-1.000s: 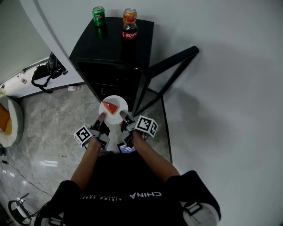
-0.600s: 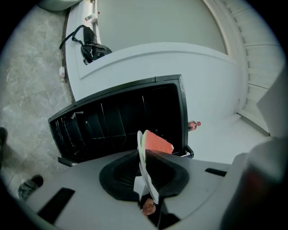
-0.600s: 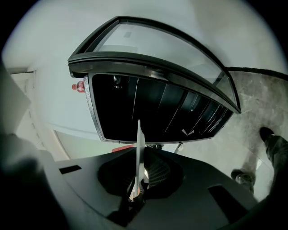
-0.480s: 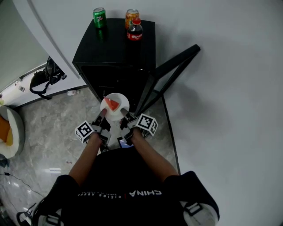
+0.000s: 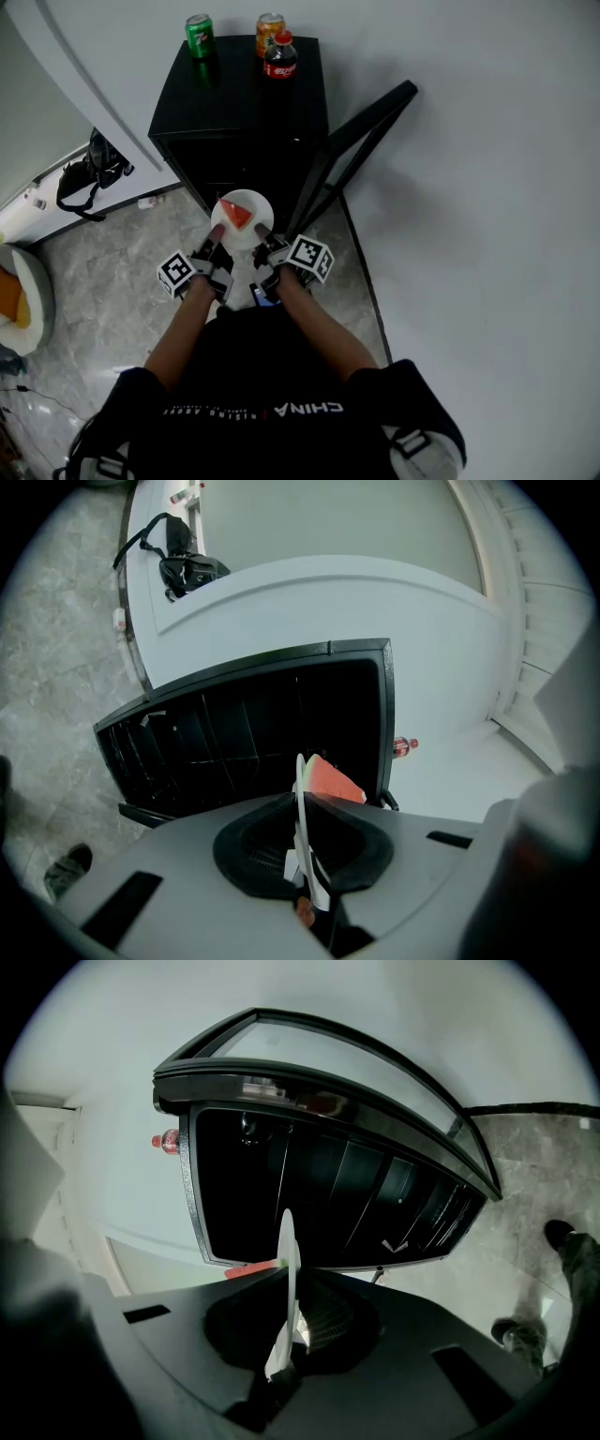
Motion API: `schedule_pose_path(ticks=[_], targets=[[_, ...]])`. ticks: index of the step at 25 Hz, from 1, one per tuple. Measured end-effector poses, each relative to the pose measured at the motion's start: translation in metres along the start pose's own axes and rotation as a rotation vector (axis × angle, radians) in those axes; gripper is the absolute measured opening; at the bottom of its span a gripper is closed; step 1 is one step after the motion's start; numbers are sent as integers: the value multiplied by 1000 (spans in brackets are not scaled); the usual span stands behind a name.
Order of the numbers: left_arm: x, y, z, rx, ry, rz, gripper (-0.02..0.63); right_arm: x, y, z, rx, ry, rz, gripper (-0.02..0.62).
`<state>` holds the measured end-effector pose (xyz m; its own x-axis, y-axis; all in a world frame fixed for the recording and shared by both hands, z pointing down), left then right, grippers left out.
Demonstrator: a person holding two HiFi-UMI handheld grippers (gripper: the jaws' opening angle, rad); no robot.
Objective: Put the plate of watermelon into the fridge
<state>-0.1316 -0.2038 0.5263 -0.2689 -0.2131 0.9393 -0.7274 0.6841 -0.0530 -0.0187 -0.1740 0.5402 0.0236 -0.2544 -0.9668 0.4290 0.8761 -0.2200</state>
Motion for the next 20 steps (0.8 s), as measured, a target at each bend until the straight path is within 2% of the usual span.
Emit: schedule_pose_path(ticks=[9,17,20], targets=[[1,-10,-7,7,-14,16,31,-5,1,11,6,-30,-10,31],[5,-19,4,-24,-35,9,35,-7,-17,19,4,-54,14,31],[13,-29,9,-26,-27,10,67,-13,-30,26,-15,-64,24,31]])
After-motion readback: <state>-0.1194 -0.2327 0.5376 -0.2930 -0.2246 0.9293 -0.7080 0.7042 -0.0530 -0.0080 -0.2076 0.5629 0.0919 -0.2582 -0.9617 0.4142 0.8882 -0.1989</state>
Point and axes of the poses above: the fingertips, and each gripper's own axes: y backward along the fingers, x to its left, z out of its top, the point moved 1 cm from there along y, backward along the fingers, and after that the axes turned 12 degrees about -y, right-handed, at the moved point
